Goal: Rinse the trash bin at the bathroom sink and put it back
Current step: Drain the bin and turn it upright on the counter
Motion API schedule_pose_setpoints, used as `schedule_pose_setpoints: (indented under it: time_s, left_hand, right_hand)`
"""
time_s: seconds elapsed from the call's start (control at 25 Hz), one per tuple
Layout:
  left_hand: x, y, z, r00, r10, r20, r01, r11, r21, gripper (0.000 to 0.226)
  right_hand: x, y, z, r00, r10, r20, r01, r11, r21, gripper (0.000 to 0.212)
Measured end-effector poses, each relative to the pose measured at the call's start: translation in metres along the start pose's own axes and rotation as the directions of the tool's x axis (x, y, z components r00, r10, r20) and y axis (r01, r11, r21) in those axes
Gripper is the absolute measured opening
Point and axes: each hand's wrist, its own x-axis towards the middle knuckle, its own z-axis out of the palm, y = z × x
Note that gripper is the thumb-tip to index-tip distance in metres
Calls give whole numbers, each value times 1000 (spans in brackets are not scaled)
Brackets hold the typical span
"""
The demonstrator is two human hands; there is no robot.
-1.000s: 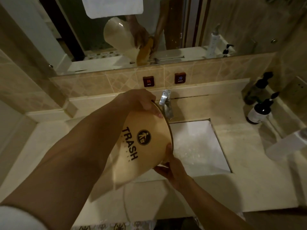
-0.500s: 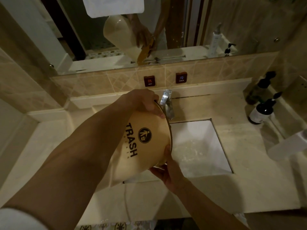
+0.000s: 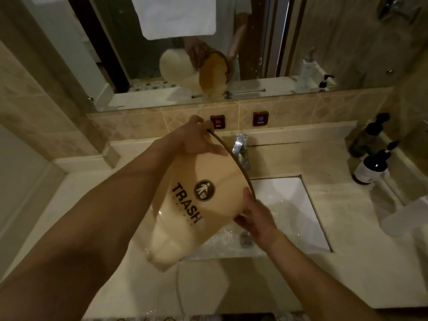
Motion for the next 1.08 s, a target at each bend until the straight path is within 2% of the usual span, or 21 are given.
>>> schedule_pose_setpoints:
  time_s: [0.08,0.16,0.24,0.36,0.48,0.6,0.68,0.76,0.88,0.92,1.0,1.08]
  left_hand:
    - [-19,-14,-6,992,-29,-126,12,990,-140,77]
    - [-43,-25,-6,970,-52,-236,-29,945,-326,72]
    - [-72,-31,-2,967,-103,-232,-29,863,-504,73]
    - [-109,-43,17,975,-152,-161,-2,722,-692,82]
    - [-132,-53,41,970,-187,-153,-59,428,-902,78]
    - [-134,-60,65,938,-345,-27,20,130,-991,73]
    - [-133,-63,77,930,-356,93,105,14,-994,81]
    - [-136,-59,79,934,-321,159,168,0,-986,85]
    - [-139,-51,78,936,-337,101,122,42,-992,65]
    - [-138,-49,78,934,-350,70,94,51,-994,56]
    - [-138,-46,79,927,-376,-1,27,70,-997,44]
    - [-138,-46,79,916,-395,-70,-37,90,-995,48]
  right_hand:
    - [-3,-30,1,994,-114,-3,113,987,-111,63]
    - [-6,-56,3,975,-220,18,218,949,-228,48]
    - [-12,-73,7,953,-301,43,300,905,-303,27]
    - [-21,-88,7,918,-389,81,382,809,-447,29]
    - [-31,-96,1,870,-469,151,459,658,-597,38]
    - [-40,-99,-3,827,-508,243,541,599,-591,45]
    - [-42,-99,-3,810,-520,271,568,581,-583,46]
    - [-42,-100,-5,799,-527,292,586,567,-579,47]
    - [-43,-104,-6,821,-468,328,563,568,-600,52]
    - [-44,-106,-7,834,-426,351,550,579,-602,60]
    - [-45,-112,-12,843,-325,428,530,639,-558,92]
    - [-48,-117,-11,836,-271,476,487,766,-420,111]
